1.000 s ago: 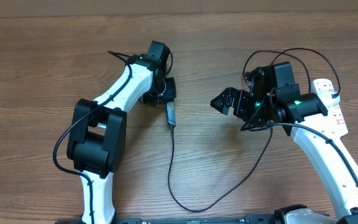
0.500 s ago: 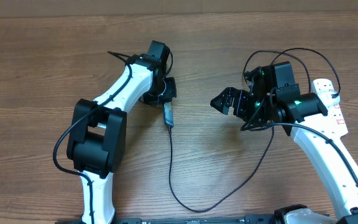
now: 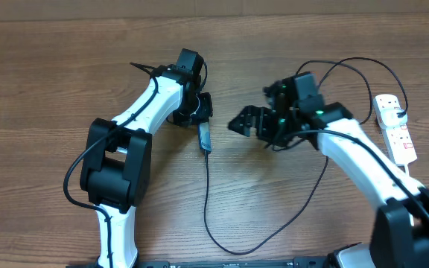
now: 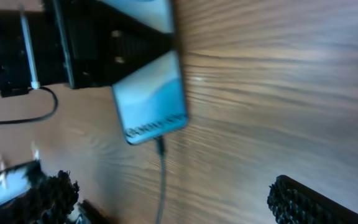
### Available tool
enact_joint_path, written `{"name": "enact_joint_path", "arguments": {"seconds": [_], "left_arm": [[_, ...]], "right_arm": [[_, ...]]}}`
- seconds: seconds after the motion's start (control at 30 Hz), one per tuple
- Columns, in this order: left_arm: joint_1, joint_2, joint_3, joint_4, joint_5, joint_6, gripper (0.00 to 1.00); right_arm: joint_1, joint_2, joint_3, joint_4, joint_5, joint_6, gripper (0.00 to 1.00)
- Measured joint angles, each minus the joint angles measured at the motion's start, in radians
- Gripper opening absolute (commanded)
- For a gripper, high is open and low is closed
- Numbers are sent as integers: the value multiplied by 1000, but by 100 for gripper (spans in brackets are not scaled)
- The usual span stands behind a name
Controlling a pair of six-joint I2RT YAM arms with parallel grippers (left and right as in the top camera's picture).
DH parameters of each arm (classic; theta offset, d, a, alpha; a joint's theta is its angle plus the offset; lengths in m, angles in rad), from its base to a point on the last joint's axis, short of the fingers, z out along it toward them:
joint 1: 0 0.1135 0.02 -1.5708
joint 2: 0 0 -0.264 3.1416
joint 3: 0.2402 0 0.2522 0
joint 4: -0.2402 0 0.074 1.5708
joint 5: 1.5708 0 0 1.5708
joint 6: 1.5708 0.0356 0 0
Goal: Plug charger to phone and switch on socket
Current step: 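Move the right gripper left toward the phone held by the left gripper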
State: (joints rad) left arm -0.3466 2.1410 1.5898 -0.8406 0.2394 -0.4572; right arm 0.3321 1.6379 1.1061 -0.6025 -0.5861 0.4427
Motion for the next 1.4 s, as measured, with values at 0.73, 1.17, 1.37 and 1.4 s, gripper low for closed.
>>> {"name": "enact_joint_path", "arguments": {"seconds": [0.73, 1.17, 1.37, 1.4], "left_arm": [[0, 0, 0, 0, 10, 0, 11], [0, 0, 0, -1, 20, 0, 10], [0, 0, 0, -1, 23, 0, 10], [0, 0, 0, -2, 23, 0, 10]], "right_arm": [[53, 290, 1, 432, -316, 2, 100], [114, 306, 1, 593, -352, 10, 100], [116, 306, 1, 619, -351, 26, 100], [116, 306, 1, 618, -349, 26, 100]]}}
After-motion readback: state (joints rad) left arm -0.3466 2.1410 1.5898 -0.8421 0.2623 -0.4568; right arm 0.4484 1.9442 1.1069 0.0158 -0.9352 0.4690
